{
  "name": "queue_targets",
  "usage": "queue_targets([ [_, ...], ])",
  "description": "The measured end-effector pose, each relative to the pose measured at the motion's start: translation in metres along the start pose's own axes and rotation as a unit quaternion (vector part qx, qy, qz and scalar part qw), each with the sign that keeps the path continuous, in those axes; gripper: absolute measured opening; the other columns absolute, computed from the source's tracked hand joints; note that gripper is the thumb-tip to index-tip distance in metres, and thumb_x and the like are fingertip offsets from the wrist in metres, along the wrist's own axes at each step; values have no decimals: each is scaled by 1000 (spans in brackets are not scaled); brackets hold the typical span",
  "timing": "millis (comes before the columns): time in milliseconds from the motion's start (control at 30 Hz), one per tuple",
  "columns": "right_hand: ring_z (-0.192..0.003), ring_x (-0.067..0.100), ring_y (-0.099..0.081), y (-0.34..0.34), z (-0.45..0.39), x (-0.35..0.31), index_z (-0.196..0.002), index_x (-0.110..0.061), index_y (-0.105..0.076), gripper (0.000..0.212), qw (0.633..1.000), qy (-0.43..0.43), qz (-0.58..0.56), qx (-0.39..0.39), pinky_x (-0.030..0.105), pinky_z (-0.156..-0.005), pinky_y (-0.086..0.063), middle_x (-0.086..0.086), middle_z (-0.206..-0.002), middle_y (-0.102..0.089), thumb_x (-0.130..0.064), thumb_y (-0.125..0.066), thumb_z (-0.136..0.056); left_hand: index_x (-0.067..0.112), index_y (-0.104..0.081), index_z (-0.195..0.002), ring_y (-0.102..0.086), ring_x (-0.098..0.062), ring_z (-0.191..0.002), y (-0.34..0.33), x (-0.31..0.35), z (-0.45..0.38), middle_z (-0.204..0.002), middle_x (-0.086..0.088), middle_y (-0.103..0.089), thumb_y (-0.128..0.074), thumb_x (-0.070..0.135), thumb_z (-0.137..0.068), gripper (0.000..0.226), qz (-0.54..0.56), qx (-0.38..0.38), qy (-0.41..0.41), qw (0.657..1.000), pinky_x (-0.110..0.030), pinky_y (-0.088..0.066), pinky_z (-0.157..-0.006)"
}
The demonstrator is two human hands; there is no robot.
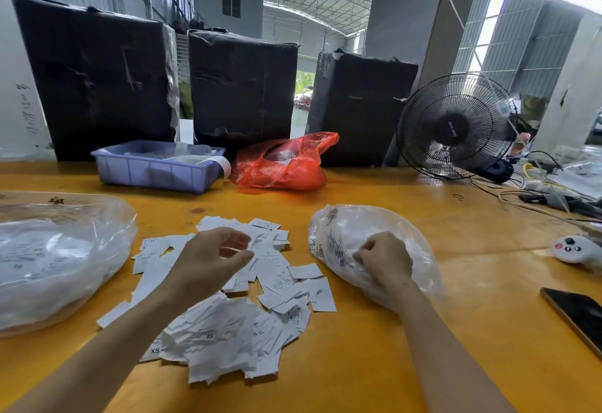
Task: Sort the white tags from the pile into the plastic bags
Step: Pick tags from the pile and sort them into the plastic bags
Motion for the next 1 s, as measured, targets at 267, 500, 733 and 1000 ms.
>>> queue_targets([
  [267,-70,24,-59,21,-2,-6,-76,1,-70,20,943,24,-311,118,31,-66,-46,8,-71,-64,-14,-65,-88,16,-67,-103,-61,1,-88,1,-3,0,-95,9,-67,-70,17,-84,19,25,-1,21,999,-11,-44,-71],
  [500,-77,12,-62,-3,55,-94,-85,-12,-71,21,665,-59,-687,-287,23,-62,-47,-2,-85,-74,-28,-66,-71,17,-70,-93,-70,-14,-85,-7,6,3,-88,2,-75,-65,49,-68,41,229,-44,91,968,-20,-52,-69],
  [733,-108,22,-57,-33,93,-123,-85,-16,-75,27,661,-68,-637,-391,34,-84,-47,0,-107,-71,-38,-68,-70,13,-72,-95,-71,-15,-82,-5,10,9,-92,-3,-75,-70,48,-65,46,335,-141,125,923,-20,-52,-65],
  [1000,-103,20,-61,-40,91,-118,-93,-18,-72,26,627,-127,-663,-389,33,-81,-48,-1,-103,-73,-37,-66,-76,8,-75,-88,-67,-11,-66,-1,-4,9,-87,-10,-75,-64,21,-87,17,315,-95,167,929,-17,-51,-58],
])
Point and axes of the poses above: each hand's wrist, its own z-axis away from the middle knuckle, its own y-axis out of the back of the hand, x = y × z, the point moved 4 cm from there along -z, towards the middle knuckle
